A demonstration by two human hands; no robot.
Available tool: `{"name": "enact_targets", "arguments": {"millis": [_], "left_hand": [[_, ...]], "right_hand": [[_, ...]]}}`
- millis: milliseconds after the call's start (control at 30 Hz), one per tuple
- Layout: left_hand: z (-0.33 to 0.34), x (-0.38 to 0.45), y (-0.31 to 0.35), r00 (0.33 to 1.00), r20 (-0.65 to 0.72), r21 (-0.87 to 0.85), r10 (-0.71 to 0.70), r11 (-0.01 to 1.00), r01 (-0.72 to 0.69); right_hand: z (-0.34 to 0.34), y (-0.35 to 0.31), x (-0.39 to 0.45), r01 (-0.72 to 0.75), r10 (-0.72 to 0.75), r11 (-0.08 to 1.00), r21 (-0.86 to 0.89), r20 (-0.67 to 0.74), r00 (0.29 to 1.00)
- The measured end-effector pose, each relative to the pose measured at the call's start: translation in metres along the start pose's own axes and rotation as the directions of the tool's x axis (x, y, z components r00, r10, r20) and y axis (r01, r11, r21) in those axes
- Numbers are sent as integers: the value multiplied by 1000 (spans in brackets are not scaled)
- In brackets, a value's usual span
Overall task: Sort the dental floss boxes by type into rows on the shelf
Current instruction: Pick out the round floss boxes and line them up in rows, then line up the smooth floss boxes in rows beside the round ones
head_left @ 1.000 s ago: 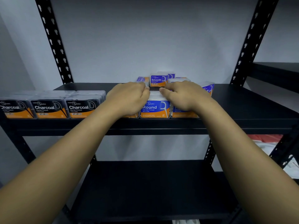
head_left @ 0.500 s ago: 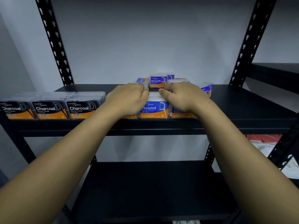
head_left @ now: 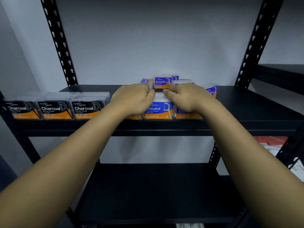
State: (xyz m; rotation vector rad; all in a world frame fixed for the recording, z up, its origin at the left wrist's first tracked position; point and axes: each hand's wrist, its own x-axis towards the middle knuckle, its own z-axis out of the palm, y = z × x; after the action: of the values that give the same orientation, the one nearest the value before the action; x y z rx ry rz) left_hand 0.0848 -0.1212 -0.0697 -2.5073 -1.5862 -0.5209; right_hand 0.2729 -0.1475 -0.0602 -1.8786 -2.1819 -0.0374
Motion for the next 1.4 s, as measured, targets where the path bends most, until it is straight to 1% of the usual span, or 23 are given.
{"name": "enact_targets", "arguments": {"millis": [100,267,367,500,633,767,933,1167,1400], "left_hand": [[-6,1,3,997,82,-2,-9,1000,9],[-10,0,6,993,120,9,2,1000,-3],[-14,2,7,986,166,3,-1,1000,0],[-24,14,6,970,241,-50,11,999,1],[-45,35,5,977,211,-75,10,997,6],[-59,60,8,969,245,-76,16,997,3],[-60,83,27,966,252,-62,61,997,-47],[-42,115,62,957,268,-77,109,993,-92],[-11,151,93,957,274,-31,93,996,-87]], "right_hand": [[-2,-2,-1,6,-5,1000,-11,25,1000],[-6,-2,-3,17,-16,1000,-14,55,998],[-8,-2,-2,14,-14,1000,-1,82,997],[-24,2,5,14,-18,999,36,120,993],[-53,16,15,6,-6,1000,-2,69,998],[-78,36,21,1,5,997,-80,82,997],[-97,60,20,0,14,991,-132,103,995],[-92,100,32,57,-33,987,-148,160,987],[-71,136,54,189,-139,966,-175,263,955]]}}
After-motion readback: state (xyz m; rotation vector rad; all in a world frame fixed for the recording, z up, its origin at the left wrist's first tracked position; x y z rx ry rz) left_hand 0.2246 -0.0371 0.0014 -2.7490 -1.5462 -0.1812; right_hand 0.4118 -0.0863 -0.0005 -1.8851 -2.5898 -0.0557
